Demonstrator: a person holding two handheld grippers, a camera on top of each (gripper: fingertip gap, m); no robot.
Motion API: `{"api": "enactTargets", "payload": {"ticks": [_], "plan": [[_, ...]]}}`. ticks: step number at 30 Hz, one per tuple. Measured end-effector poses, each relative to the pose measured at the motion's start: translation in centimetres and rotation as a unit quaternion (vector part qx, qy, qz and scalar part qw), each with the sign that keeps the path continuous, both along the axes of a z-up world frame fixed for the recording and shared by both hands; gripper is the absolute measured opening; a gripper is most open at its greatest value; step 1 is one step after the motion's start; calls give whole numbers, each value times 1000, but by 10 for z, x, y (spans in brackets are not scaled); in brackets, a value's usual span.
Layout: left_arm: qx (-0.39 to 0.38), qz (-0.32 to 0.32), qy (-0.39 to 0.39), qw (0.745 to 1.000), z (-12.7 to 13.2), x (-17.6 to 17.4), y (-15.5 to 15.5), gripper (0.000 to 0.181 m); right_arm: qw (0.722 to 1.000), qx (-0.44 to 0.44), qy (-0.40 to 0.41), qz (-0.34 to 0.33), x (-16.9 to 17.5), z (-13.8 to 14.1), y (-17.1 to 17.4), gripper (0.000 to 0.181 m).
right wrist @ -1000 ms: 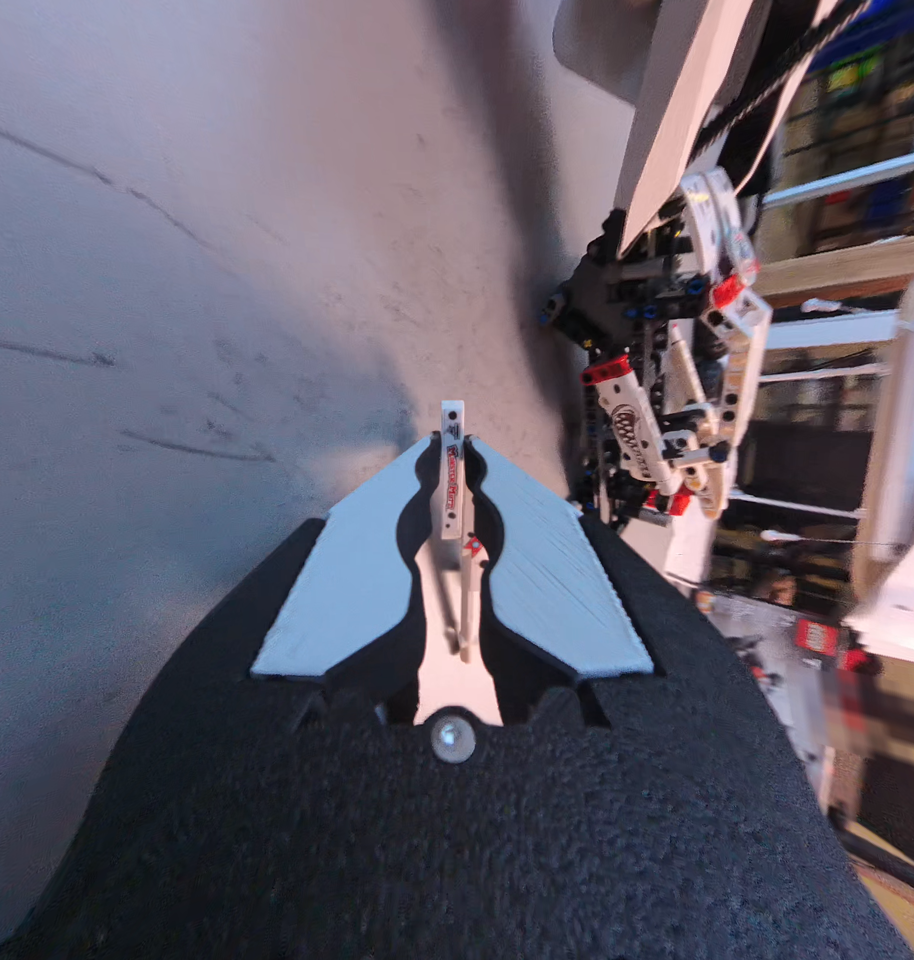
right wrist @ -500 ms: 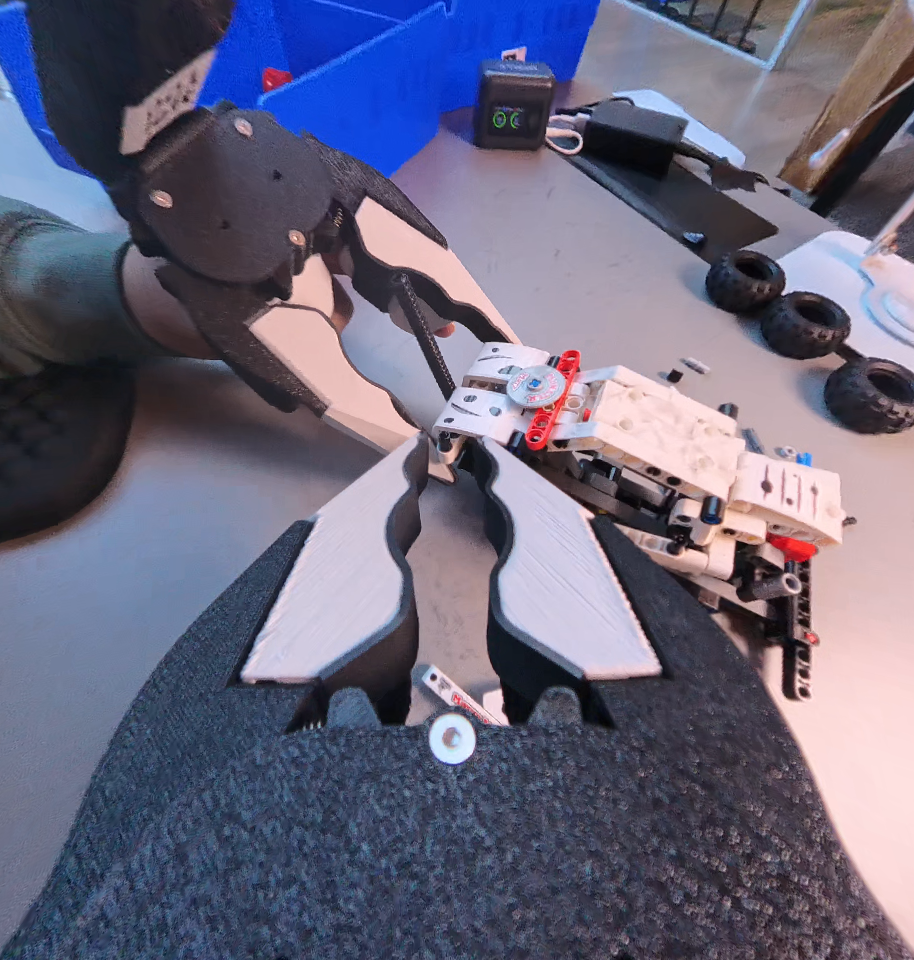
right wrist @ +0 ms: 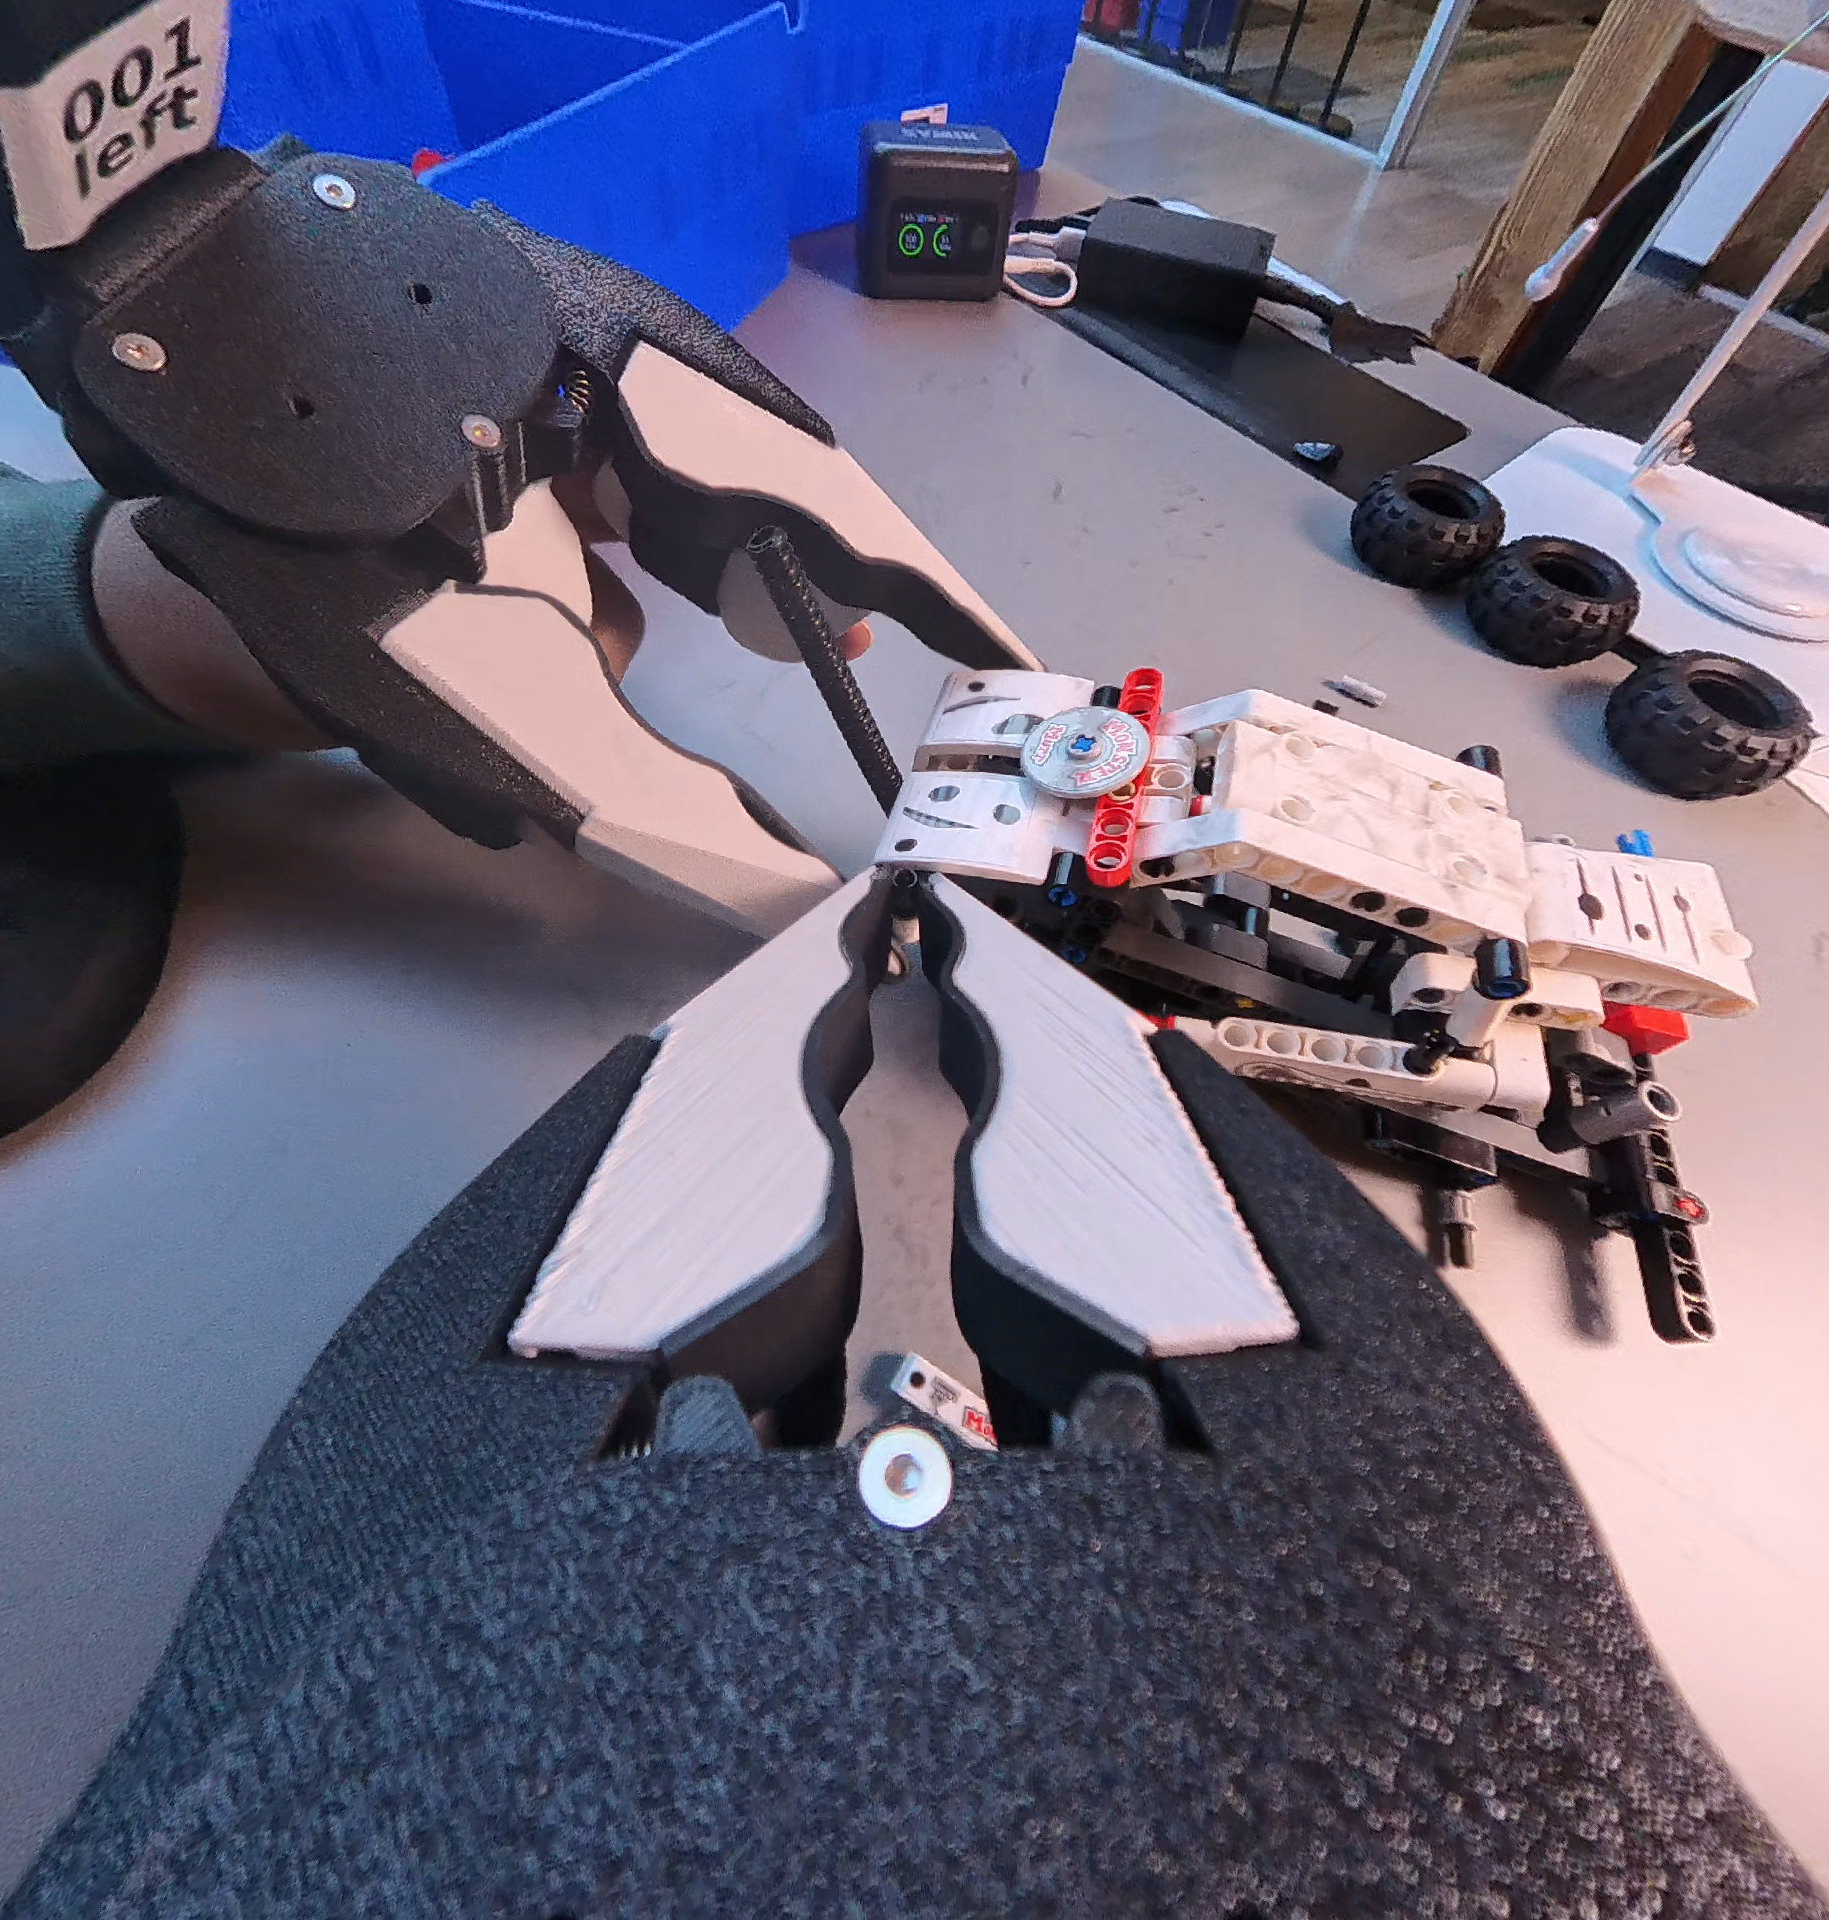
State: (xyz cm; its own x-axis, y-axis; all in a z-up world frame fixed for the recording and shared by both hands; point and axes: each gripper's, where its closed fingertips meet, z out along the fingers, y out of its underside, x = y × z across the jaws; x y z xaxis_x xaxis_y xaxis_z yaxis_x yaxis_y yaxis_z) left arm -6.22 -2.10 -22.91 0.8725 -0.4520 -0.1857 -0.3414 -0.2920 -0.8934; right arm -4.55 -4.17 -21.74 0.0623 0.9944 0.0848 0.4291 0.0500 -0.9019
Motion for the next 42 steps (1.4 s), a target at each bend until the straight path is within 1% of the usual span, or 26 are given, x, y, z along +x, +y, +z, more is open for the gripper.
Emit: {"api": "enactTargets", "payload": {"ticks": [3, 9, 13, 14, 19, 21, 28, 29, 30, 31, 32, 34, 36, 38, 39, 40, 41, 42], "plan": [[4, -9, 1, 1000, 1, 4, 0, 69, 1000, -15, 4, 2, 1, 0, 0, 3], [-6, 7, 13, 1000, 0, 5, 4, 69, 1000, 4, 20, -4, 2, 3, 4, 2], [-9, 17, 23, 1000, -1, 4, 4, 67, 999, -14, 37, -3, 2, 4, 7, 2], [-11, 21, 28, 999, -3, 2, 5, 63, 999, -11, 47, -4, 2, 7, 8, 1], [-1, 11, 1, 1000, 6, 7, 5, 63, 997, -5, 82, 9, 5, 17, 8, 1], [-4, 10, 13, 1000, 3, 8, 6, 63, 997, -6, 76, 4, 5, 14, 9, 1], [-6, 7, 5, 1000, 2, 9, 7, 63, 995, -8, 96, -8, 6, 17, 11, 0], [-4, 7, 4, 1000, 3, 10, 7, 63, 995, -14, 103, -11, 6, 19, 12, 1], [-6, 7, 11, 1000, 1, 10, 8, 62, 991, -19, 130, -10, 6, 28, 11, 1], [-6, 7, 49, 999, -8, 10, 8, 62, 986, -17, 168, -11, 7, 48, 12, 0], [-2, 3, 72, 997, -9, 13, 7, 62, 986, -2, 169, -4, 5, 55, 11, 0], [-11, -8, 63, 998, -10, 18, 7, 62, 985, -10, 171, 4, 5, 54, 8, 1], [-13, -7, 59, 998, -10, 16, 7, 63, 983, -17, 182, 2, 11, 62, 11, 1], [-10, -6, 57, 998, -9, 15, 7, 63, 985, -20, 168, 9, 17, 67, 16, 2], [-6, -7, 56, 998, -8, 15, 7, 64, 989, -19, 147, 19, 21, 65, 17, 2], [1, -11, 52, 999, -5, 15, 8, 64, 993, -15, 111, 36, 27, 56, 15, 2], [4, -12, 46, 999, -2, 13, 8, 63, 996, -4, 64, 62, 34, 41, 10, 2], [1, -12, 47, 999, -3, 10, 7, 64, 996, 11, 6, 92, 43, 21, 3, 3]]}}
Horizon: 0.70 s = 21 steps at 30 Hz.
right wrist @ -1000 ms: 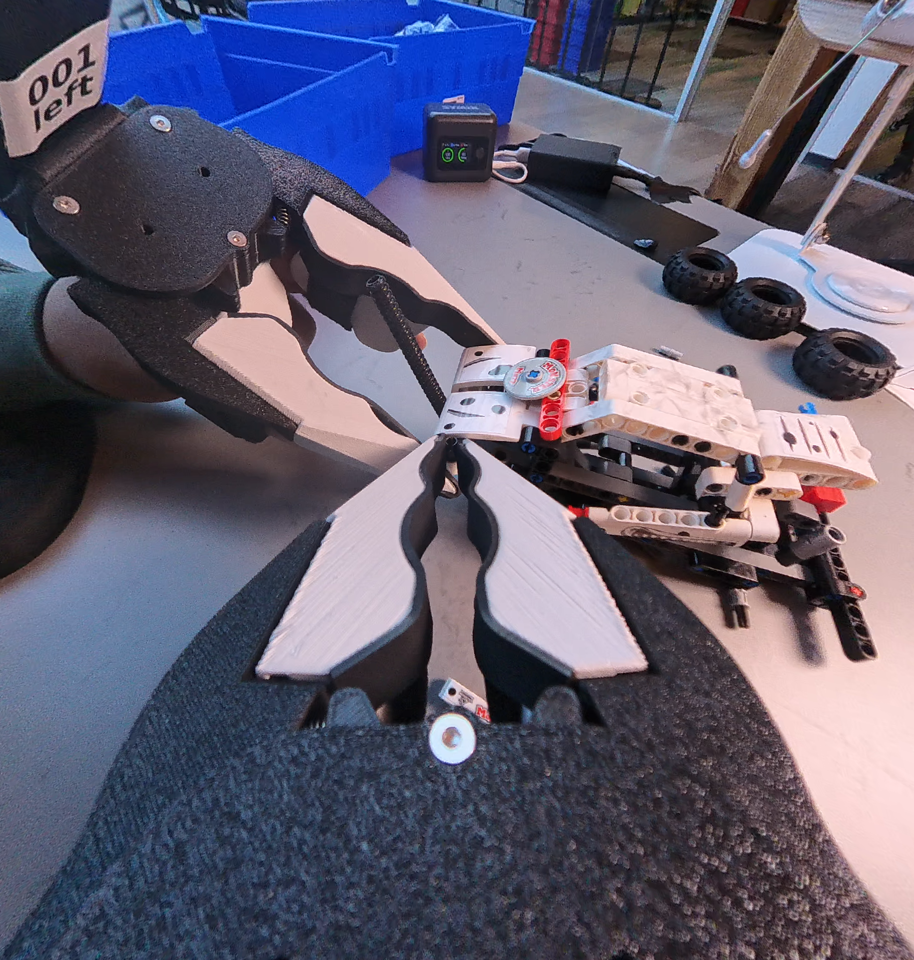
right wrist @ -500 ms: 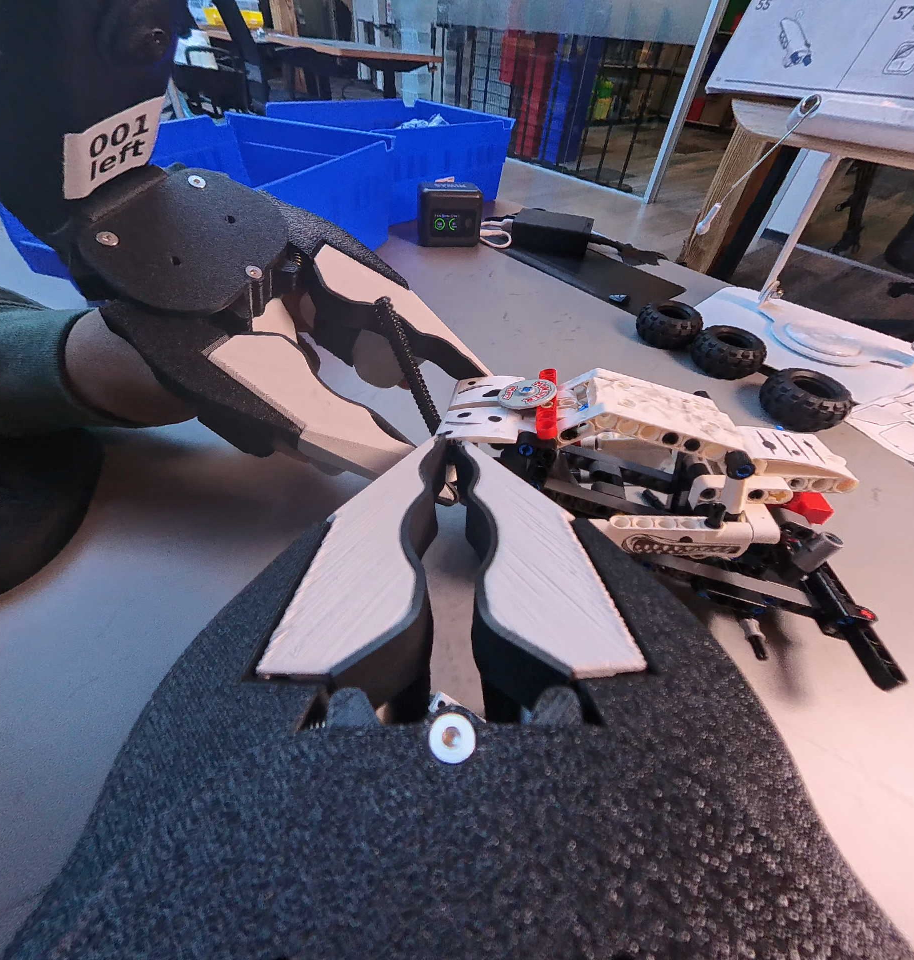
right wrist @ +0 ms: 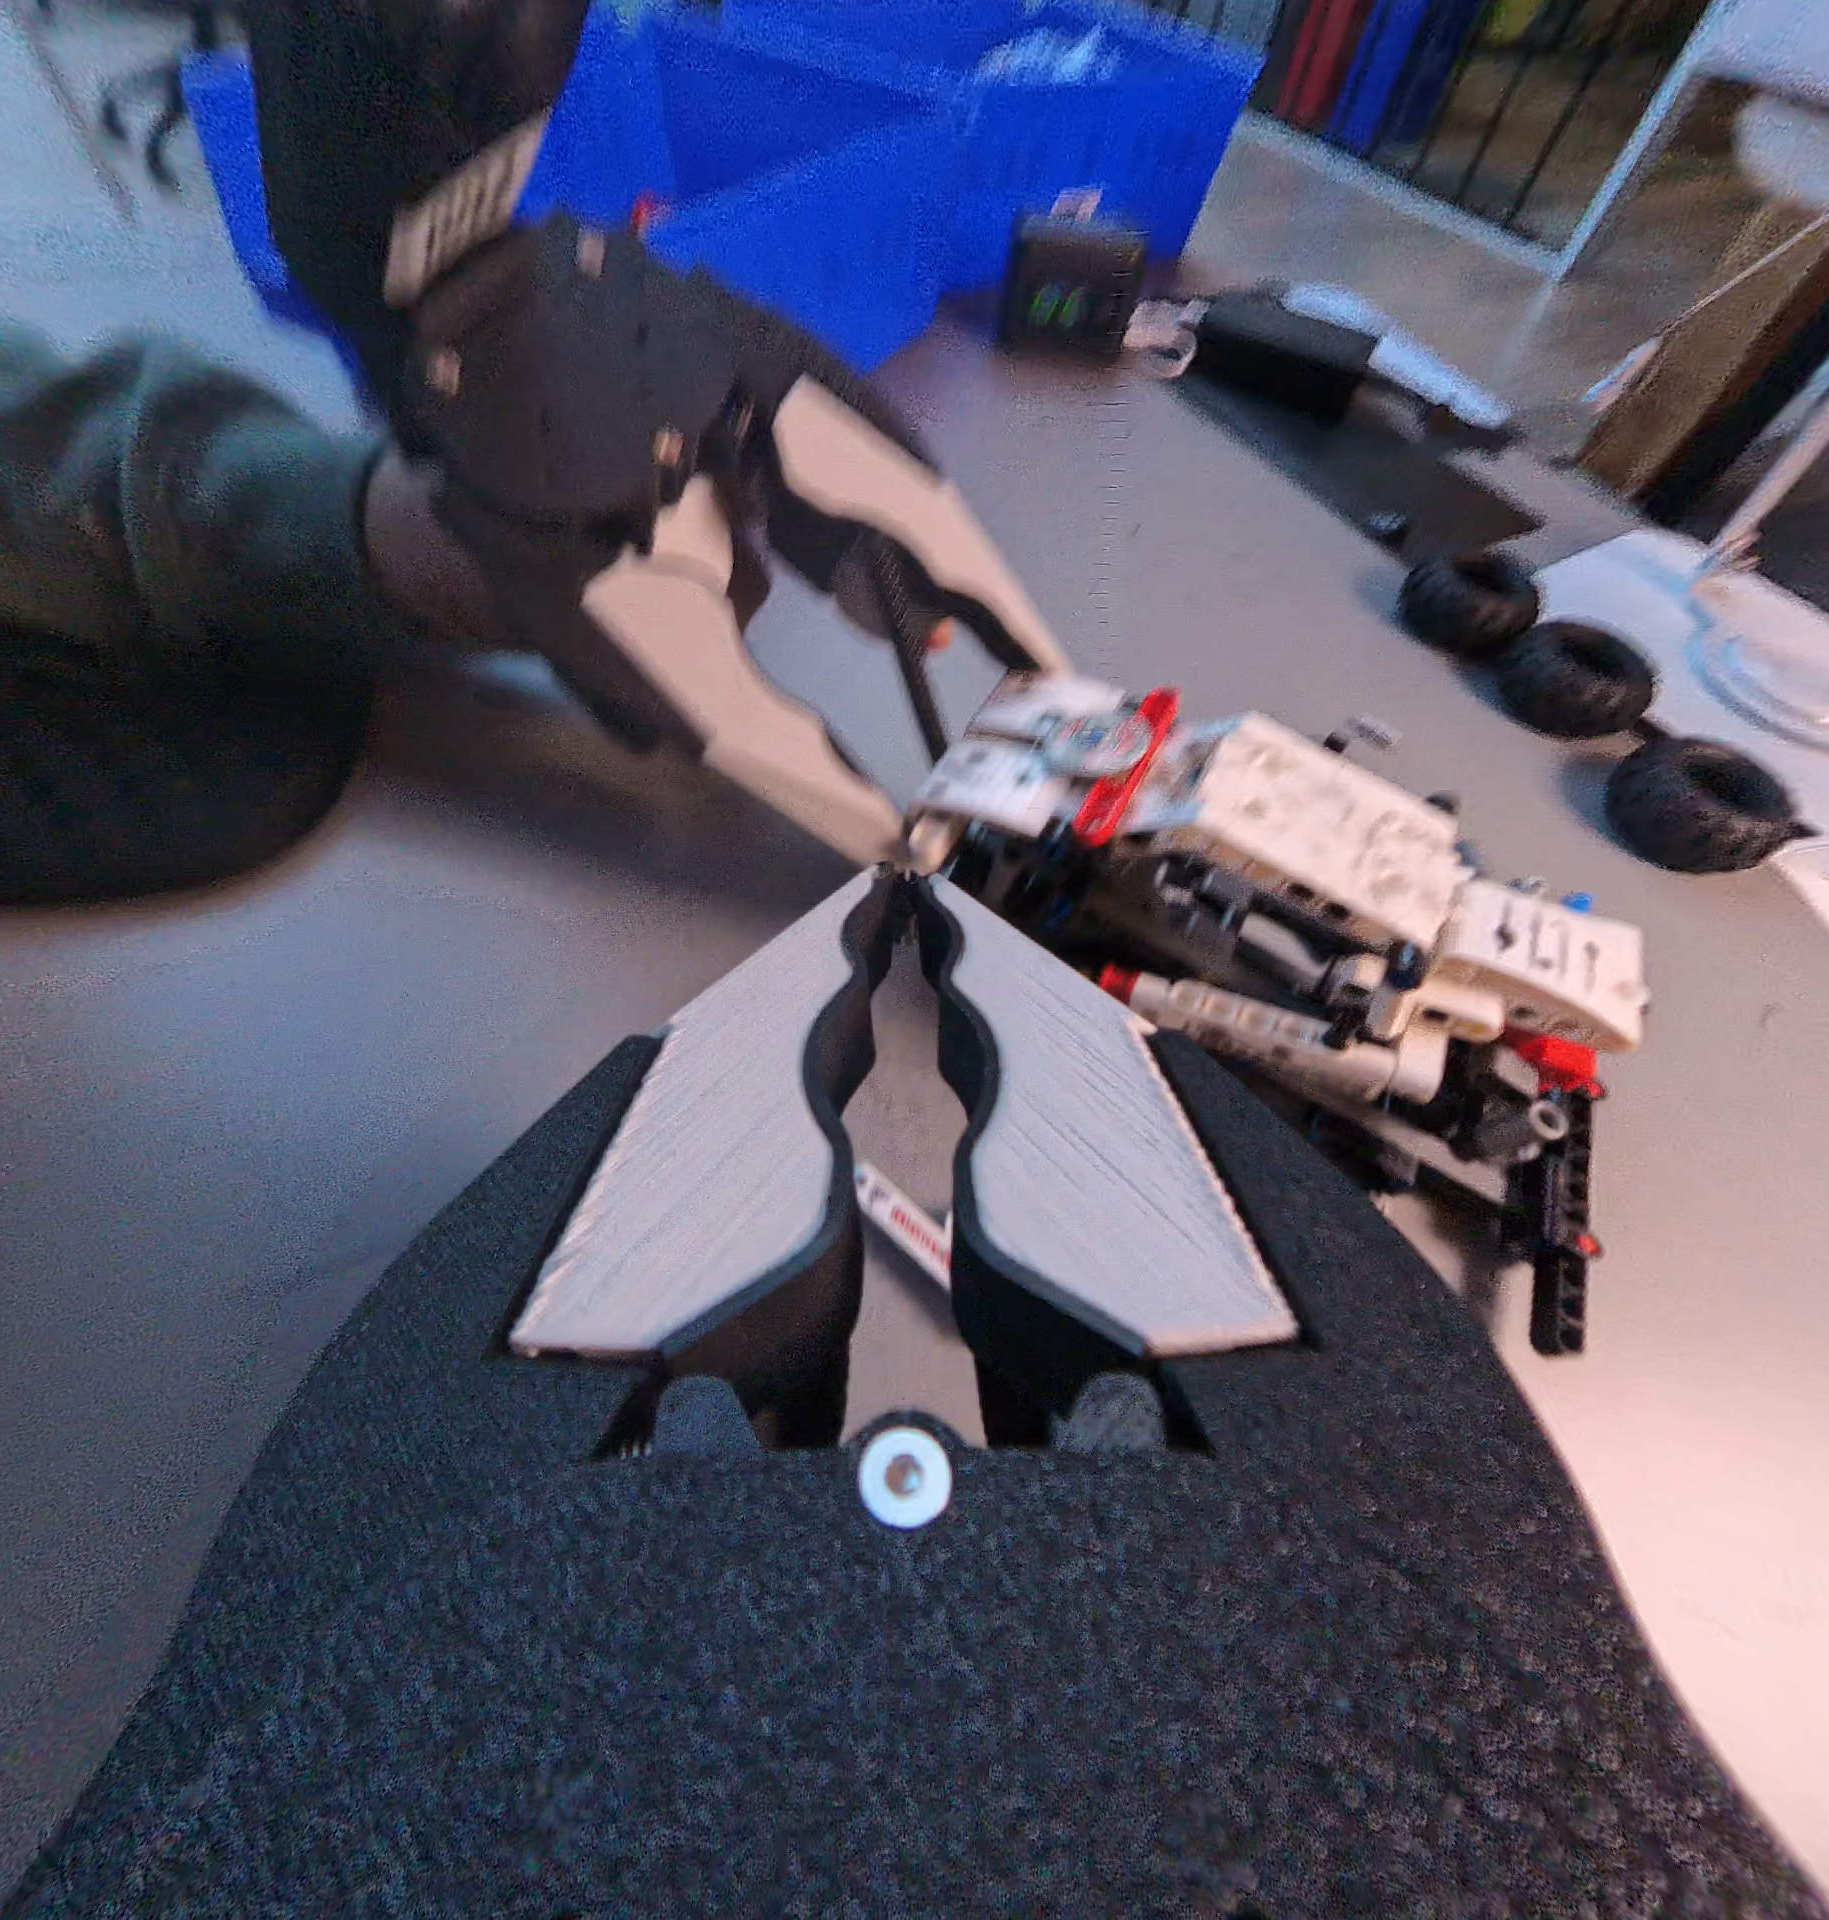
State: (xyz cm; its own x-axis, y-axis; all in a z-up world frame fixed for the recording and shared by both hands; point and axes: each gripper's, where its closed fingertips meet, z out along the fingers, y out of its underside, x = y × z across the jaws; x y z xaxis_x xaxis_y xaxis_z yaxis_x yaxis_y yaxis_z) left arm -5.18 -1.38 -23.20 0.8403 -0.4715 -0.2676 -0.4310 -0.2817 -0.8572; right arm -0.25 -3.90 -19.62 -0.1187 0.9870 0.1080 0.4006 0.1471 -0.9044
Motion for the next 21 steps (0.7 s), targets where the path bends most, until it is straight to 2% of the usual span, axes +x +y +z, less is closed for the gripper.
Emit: {"api": "enactTargets", "payload": {"ticks": [4, 5, 7, 9, 11, 13, 15, 18, 21], "plan": [[6, -15, -4, 1000, 0, -5, -2, 64, 983, 94, -135, 79, 32, -62, -32, 3], [6, -18, -5, 1000, 1, -7, -2, 64, 980, 105, -150, 84, 35, -71, -36, 4], [6, -25, -10, 1000, 0, -8, -3, 65, 976, 108, -170, 87, 38, -80, -38, 19], [-2, -35, -39, 999, 2, -5, -7, 73, 981, 67, -153, 100, 39, -69, -41, 30], [-13, -43, -80, 996, 8, -3, -11, 88, 989, 11, -109, 95, 37, -42, -34, 34], [-13, -43, -112, 993, 18, -2, -12, 94, 997, -20, -59, 54, 32, -14, -9, 34], [-10, -40, -109, 993, 27, 2, -9, 93, 1000, -8, -22, -16, 25, 2, 30, 28], [-54, -26, -58, 996, 27, 10, 6, 93, 996, 11, 1, -92, 14, 6, 72, 22], [-131, -17, -12, 991, 25, 18, 19, 83, 992, 26, -12, -122, 5, -6, 86, 21]]}}
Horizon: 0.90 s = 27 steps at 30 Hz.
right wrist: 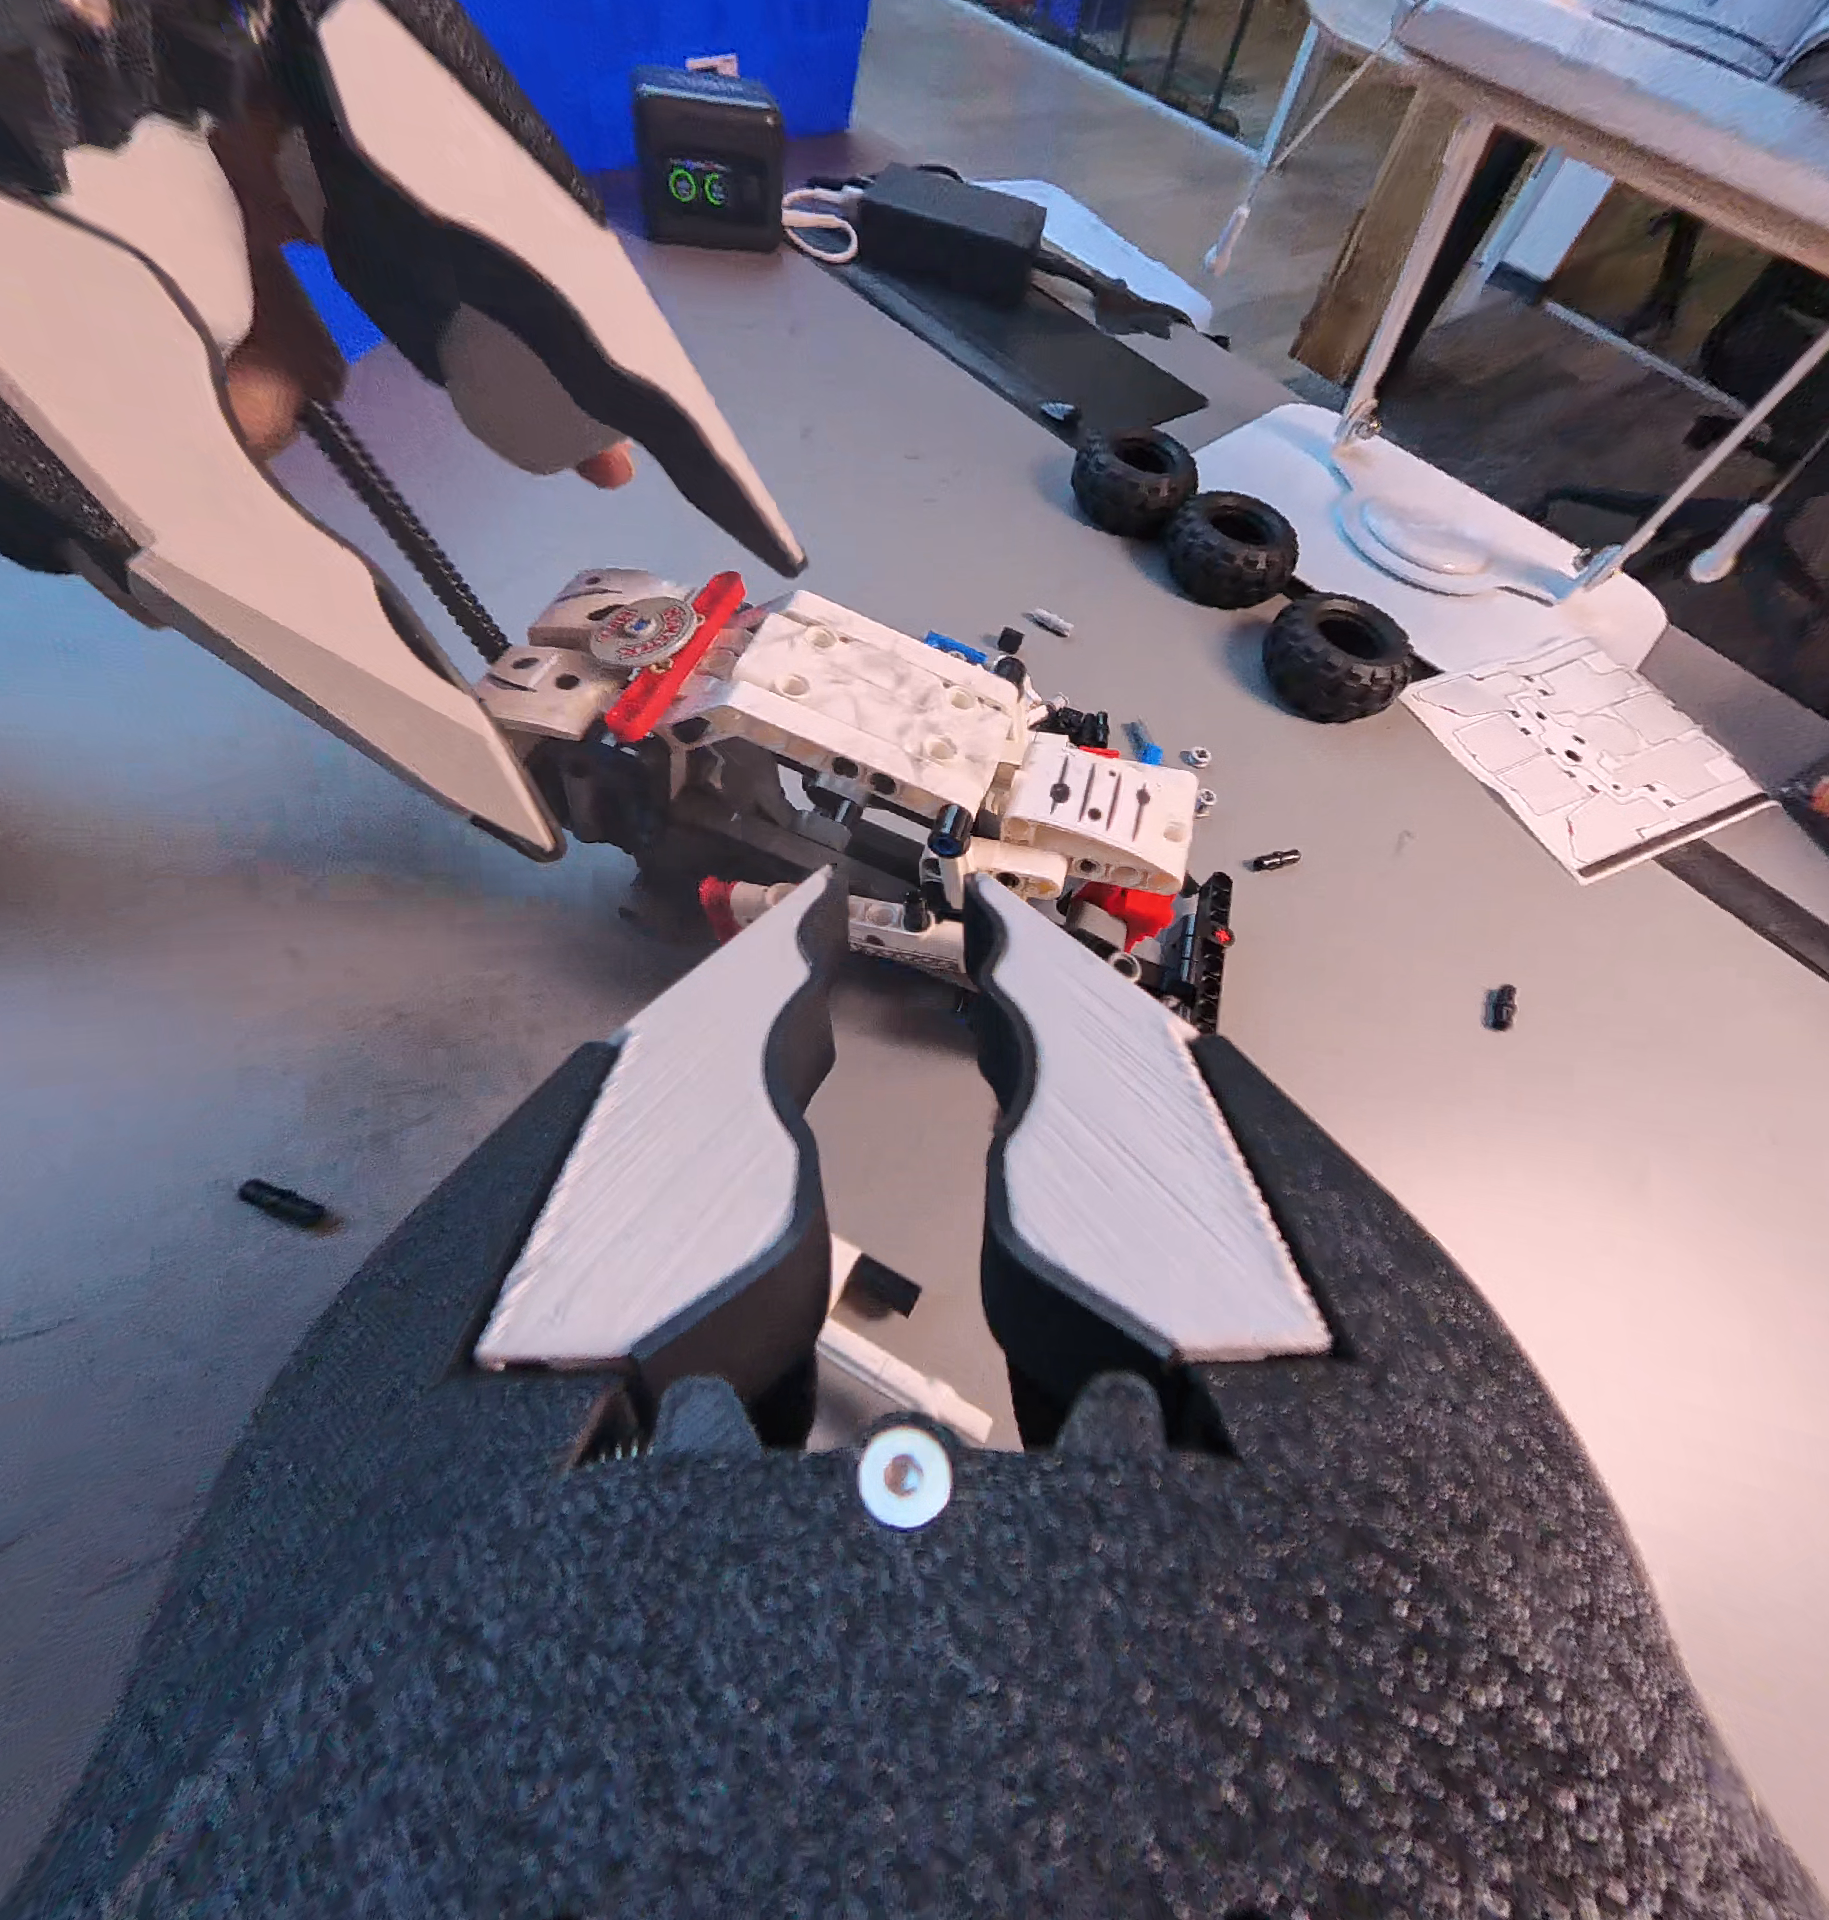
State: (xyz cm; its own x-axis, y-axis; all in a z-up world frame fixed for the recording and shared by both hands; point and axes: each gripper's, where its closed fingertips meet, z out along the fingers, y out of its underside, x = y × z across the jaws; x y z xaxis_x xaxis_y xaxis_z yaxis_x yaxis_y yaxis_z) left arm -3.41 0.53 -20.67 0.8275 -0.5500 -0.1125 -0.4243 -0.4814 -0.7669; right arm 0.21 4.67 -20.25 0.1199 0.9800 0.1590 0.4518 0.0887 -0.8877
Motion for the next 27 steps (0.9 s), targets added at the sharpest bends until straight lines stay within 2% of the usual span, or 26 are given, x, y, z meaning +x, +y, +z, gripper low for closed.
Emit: {"api": "enactTargets", "payload": {"ticks": [5, 10, 15, 21, 27], "plan": [[-87, -20, 103, 991, 0, 10, 22, 83, 1000, 1, -1, -23, -4, -11, 2, 15], [-170, -22, 140, 975, -28, 13, 38, 92, 1000, 4, -1, -29, -6, -16, 4, 10], [-171, -12, 188, 967, -32, 7, 48, 75, 999, 16, 6, -34, -7, -17, 8, 4], [-175, -11, 191, 966, -32, 6, 48, 71, 999, 35, 12, -35, -8, -16, 8, 2], [-178, -9, 187, 966, -33, 6, 47, 69, 998, 10, 45, -41, -8, -14, 7, 1]]}}
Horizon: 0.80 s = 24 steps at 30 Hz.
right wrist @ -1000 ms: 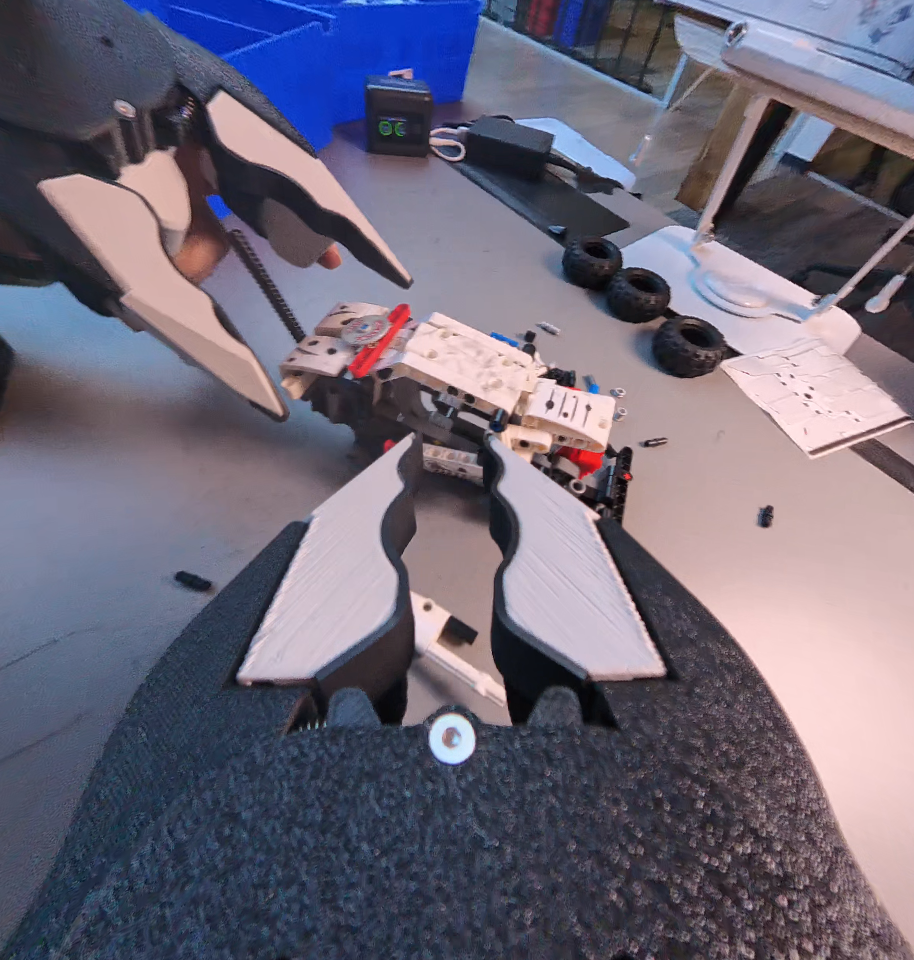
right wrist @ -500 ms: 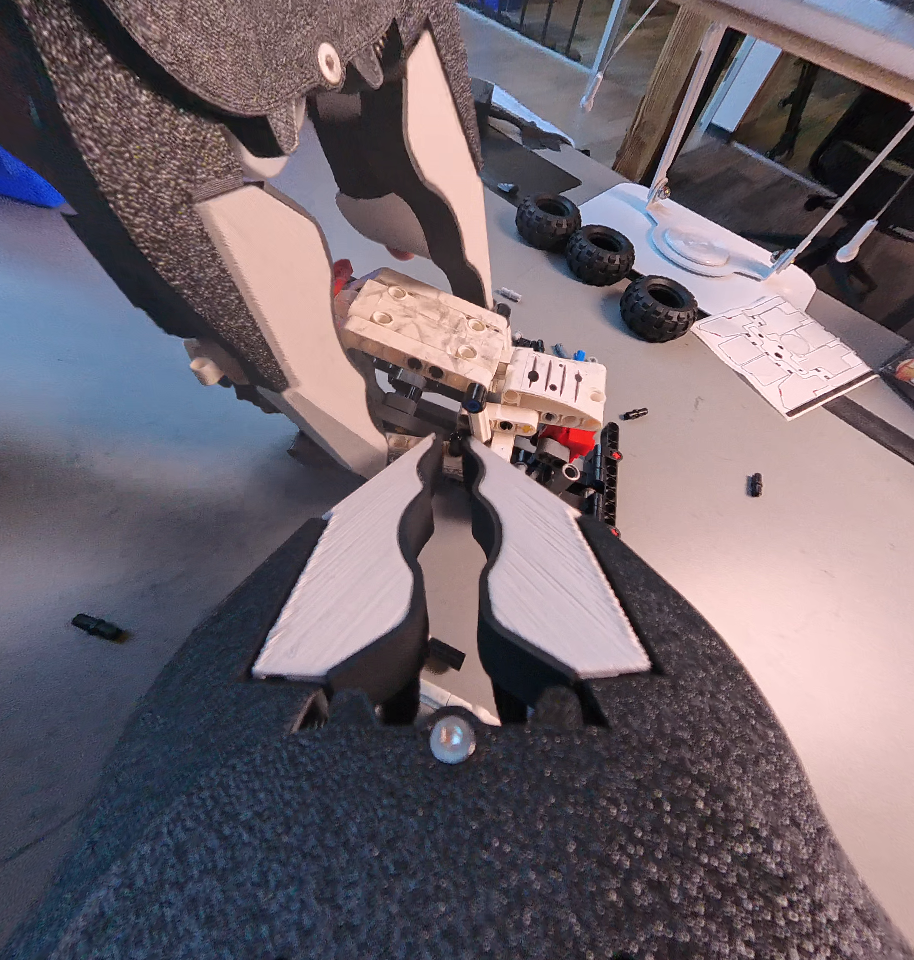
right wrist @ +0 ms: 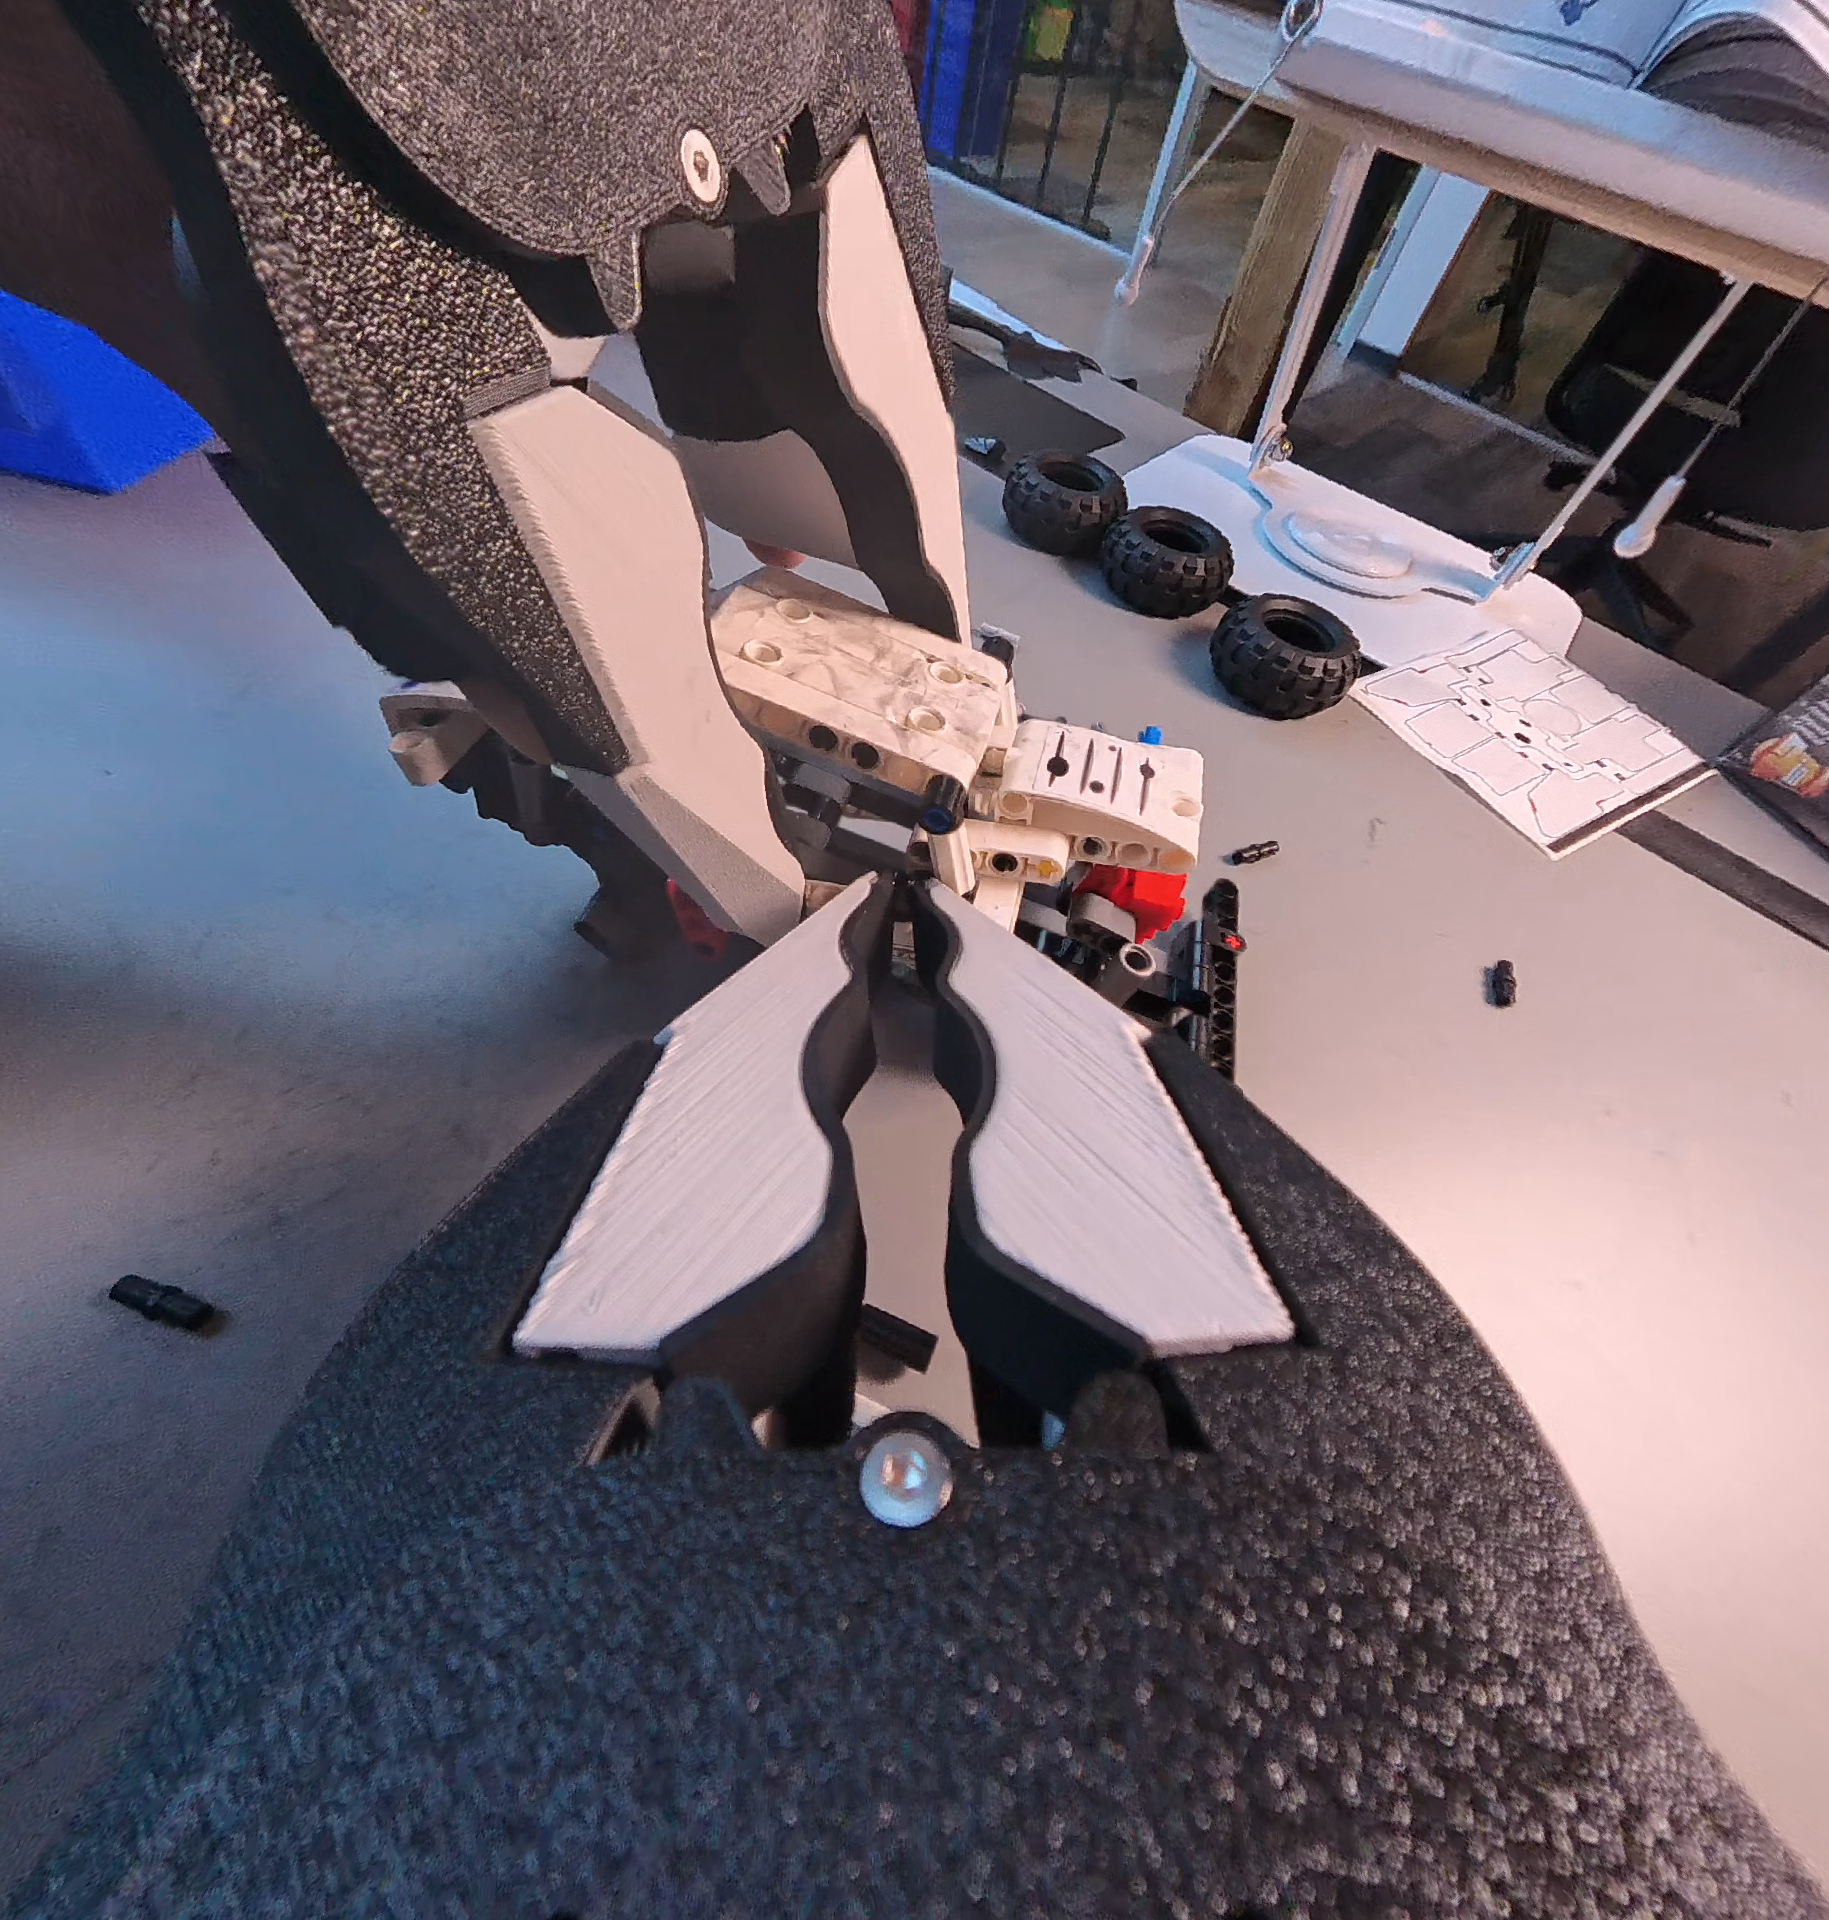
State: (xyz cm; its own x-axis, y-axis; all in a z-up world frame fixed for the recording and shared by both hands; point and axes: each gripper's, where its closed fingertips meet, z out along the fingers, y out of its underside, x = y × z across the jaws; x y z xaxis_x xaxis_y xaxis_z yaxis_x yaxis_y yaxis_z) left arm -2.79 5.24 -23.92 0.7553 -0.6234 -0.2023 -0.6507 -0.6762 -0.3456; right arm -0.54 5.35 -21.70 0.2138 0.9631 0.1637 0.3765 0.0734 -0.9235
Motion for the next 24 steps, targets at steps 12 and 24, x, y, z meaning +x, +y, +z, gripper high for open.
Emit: {"api": "enactTargets", "payload": {"ticks": [12, 24], "plan": [[2, -11, -9, 1000, 1, 3, 0, 71, 997, -12, 49, 57, 21, 33, -12, 2], [151, -21, -46, 987, 56, 15, -14, 85, 975, 18, -130, 179, 51, -29, -48, 3]]}}
